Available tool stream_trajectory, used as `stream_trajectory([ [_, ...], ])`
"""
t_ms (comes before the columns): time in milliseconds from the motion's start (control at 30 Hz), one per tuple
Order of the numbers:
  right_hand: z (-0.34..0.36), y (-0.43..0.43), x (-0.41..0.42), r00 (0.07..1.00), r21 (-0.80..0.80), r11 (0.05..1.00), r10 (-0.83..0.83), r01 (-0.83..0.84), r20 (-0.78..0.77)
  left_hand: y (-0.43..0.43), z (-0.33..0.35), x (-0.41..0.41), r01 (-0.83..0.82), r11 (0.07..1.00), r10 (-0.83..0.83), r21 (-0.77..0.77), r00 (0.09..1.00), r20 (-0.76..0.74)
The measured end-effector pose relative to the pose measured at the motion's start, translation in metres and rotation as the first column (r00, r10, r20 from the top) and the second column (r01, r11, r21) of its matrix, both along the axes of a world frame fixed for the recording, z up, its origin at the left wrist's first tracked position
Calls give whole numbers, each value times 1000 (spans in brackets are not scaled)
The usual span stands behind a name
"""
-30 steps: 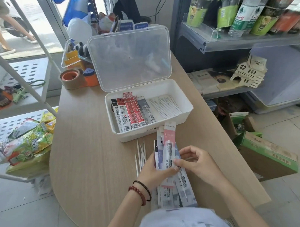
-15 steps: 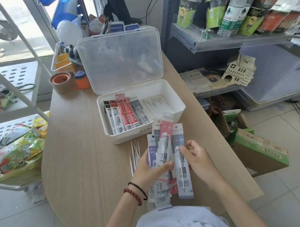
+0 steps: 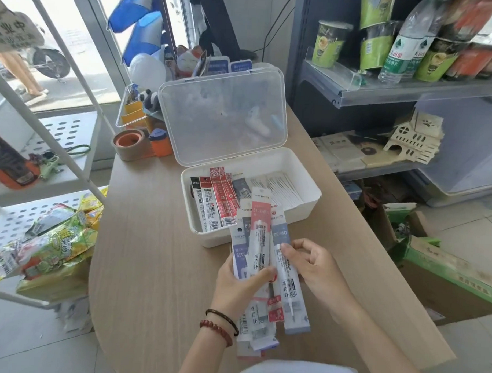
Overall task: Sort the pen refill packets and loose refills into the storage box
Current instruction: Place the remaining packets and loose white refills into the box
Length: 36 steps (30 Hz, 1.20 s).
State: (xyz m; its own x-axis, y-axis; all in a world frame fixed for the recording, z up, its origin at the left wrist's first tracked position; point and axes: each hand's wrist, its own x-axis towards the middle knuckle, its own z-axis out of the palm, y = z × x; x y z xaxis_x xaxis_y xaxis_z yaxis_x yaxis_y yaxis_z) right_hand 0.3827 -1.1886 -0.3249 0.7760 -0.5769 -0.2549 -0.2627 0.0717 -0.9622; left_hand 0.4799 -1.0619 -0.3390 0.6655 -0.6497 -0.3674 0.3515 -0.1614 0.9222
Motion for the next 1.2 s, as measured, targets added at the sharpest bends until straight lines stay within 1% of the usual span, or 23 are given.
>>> stream_trajectory([
  [200, 4, -6, 27, 997, -52, 996, 74, -74, 13, 5, 11, 23, -111, 993, 112, -29, 993, 48],
  [300, 8, -12, 48, 996, -84, 995, 57, -51, 67, 5, 20, 43, -137, 990, 139, -22, 985, 104],
  [433, 12, -23, 79, 990, -174, 983, 72, -50, 119, 6, 27, 79, -212, 977, 210, -3, 966, 149],
  [567, 21, -35, 114, 989, -200, 975, 115, -94, 95, -1, 29, 108, -244, 970, 237, 10, 949, 209],
  [700, 21, -44, 140, 987, -213, 970, 138, -118, 80, -5, 22, 110, -283, 959, 264, 31, 925, 273],
  [800, 15, -53, 153, 992, -243, 964, 120, -105, 46, -6, 20, 108, -315, 949, 302, 17, 921, 245],
  [900, 7, -61, 162, 998, -267, 962, 68, -60, 18, -5, 18, 110, -318, 948, 306, 18, 926, 222],
  [1000, 2, -73, 166, 999, -288, 957, 32, -33, -9, -4, 15, 111, -322, 946, 308, 25, 923, 232],
  [1067, -3, -79, 165, 999, -258, 966, 37, -38, -6, -1, 15, 111, -320, 947, 309, 15, 924, 225],
  [1133, -11, -83, 163, 999, -215, 976, 37, -37, -6, 1, 15, 113, -316, 949, 312, -7, 933, 177],
  [1200, -16, -85, 162, 999, -237, 970, 44, -48, -22, 3, 16, 117, -304, 953, 301, -8, 941, 157],
])
